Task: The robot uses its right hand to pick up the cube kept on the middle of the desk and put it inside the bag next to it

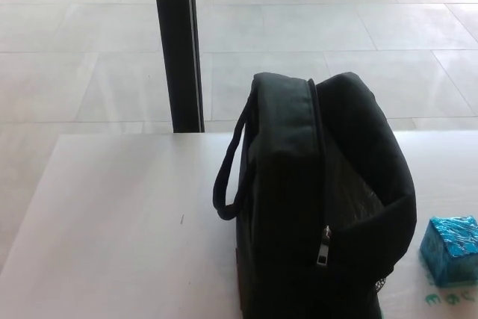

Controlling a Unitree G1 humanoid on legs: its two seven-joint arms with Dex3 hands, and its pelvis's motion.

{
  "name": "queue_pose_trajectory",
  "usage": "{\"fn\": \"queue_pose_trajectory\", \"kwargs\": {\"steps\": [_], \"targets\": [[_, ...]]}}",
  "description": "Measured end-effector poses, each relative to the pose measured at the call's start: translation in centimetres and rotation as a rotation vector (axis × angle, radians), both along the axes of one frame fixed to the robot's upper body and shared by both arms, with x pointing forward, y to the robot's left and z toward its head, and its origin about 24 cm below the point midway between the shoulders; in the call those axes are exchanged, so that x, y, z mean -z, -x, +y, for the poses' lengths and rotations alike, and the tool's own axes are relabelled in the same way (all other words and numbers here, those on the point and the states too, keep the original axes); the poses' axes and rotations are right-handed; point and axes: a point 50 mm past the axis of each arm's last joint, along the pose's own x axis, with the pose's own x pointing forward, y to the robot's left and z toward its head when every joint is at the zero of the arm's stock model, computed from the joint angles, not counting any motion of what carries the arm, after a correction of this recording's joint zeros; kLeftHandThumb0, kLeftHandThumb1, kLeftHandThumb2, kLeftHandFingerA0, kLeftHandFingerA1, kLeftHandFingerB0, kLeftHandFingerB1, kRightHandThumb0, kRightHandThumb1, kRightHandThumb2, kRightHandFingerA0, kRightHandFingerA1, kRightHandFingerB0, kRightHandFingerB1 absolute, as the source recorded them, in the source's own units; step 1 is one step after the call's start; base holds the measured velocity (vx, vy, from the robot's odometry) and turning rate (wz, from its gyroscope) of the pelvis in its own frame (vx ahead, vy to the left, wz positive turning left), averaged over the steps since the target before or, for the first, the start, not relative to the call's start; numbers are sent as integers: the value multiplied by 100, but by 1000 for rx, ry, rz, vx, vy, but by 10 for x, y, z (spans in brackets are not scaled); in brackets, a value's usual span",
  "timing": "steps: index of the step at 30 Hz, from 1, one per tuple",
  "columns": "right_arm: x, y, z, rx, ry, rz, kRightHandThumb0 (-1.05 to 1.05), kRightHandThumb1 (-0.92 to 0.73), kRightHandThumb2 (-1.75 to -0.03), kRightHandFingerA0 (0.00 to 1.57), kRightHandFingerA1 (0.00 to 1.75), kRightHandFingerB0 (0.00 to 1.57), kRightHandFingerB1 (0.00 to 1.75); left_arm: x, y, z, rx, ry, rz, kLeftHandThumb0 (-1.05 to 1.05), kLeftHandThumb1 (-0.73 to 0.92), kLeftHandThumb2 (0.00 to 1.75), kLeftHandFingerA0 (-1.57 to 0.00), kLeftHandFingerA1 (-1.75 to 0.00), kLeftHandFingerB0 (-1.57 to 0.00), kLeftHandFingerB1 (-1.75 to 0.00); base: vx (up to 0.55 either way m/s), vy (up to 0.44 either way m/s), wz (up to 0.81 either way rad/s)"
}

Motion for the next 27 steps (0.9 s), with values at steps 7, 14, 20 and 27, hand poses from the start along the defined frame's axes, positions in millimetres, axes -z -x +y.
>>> {"fn": "queue_pose_trajectory", "kwargs": {"steps": [7, 14, 20, 27], "targets": [[-14, -3, -8, 29, -5, -85, -52, -67, -60, 25, 46, 24, 38, -4, 1, -1, -3, 106, 13, -53, 47, 89, -28, -59, -19, -51, 0, 0, 0], [-54, -26, -23, 69, 26, -270, -51, -67, -60, 25, 48, 19, 41, -4, 0, -4, 0, 152, 26, -55, 49, 89, -29, -59, -19, -51, 0, 0, 0], [-98, -58, -21, 14, 58, -448, -57, -50, -83, 26, 57, 21, 50, -4, 1, -5, 2, 164, 35, -50, 69, 60, -29, -53, -27, -42, 0, 0, 0], [-149, -104, -4, -98, 88, -589, -51, -66, -61, 25, 40, 21, 28, -4, 2, -5, 4, 170, 37, -51, 69, 61, -28, -52, -25, -41, 0, 0, 0]]}}
